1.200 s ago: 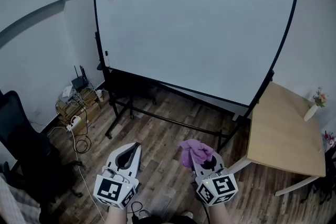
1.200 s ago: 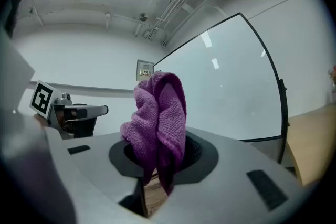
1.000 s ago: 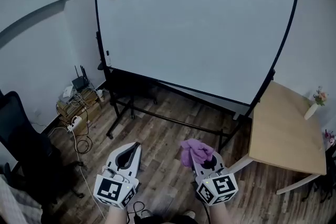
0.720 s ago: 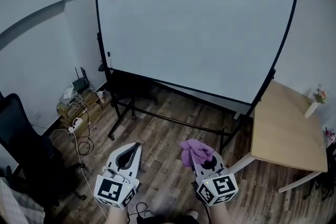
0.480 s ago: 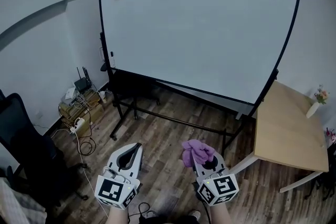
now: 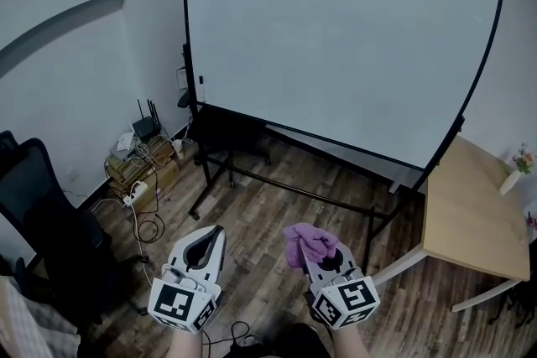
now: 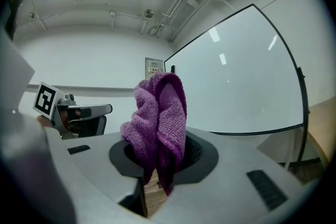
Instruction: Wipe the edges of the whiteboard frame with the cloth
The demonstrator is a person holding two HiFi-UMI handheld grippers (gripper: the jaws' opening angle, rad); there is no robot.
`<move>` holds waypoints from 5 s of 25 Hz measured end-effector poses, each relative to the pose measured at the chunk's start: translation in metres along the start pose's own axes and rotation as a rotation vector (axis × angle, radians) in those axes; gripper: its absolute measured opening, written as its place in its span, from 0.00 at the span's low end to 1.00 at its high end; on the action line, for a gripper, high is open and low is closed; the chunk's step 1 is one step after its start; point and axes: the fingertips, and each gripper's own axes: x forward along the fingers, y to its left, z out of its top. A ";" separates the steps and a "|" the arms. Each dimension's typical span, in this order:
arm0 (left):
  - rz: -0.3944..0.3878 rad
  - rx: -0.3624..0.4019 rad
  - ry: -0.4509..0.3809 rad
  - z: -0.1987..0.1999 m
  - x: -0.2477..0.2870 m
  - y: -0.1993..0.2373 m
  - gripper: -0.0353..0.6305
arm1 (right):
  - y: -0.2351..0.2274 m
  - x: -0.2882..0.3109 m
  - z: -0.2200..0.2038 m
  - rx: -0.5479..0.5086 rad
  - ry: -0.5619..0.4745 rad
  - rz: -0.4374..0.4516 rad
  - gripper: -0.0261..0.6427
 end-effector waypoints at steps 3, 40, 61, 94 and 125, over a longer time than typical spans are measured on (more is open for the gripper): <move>0.012 -0.006 0.004 -0.004 0.000 0.011 0.08 | 0.006 0.013 -0.002 -0.004 0.013 0.018 0.17; 0.249 0.082 0.014 -0.013 0.193 0.159 0.08 | -0.080 0.292 0.017 -0.022 0.037 0.323 0.17; 0.163 0.057 0.001 -0.028 0.244 0.296 0.08 | -0.046 0.429 0.005 -0.007 0.081 0.261 0.18; -0.014 -0.004 0.035 -0.084 0.287 0.512 0.08 | 0.029 0.638 -0.046 0.017 0.167 0.098 0.19; -0.176 -0.110 0.184 -0.186 0.403 0.596 0.08 | -0.022 0.844 -0.195 0.111 0.381 -0.040 0.19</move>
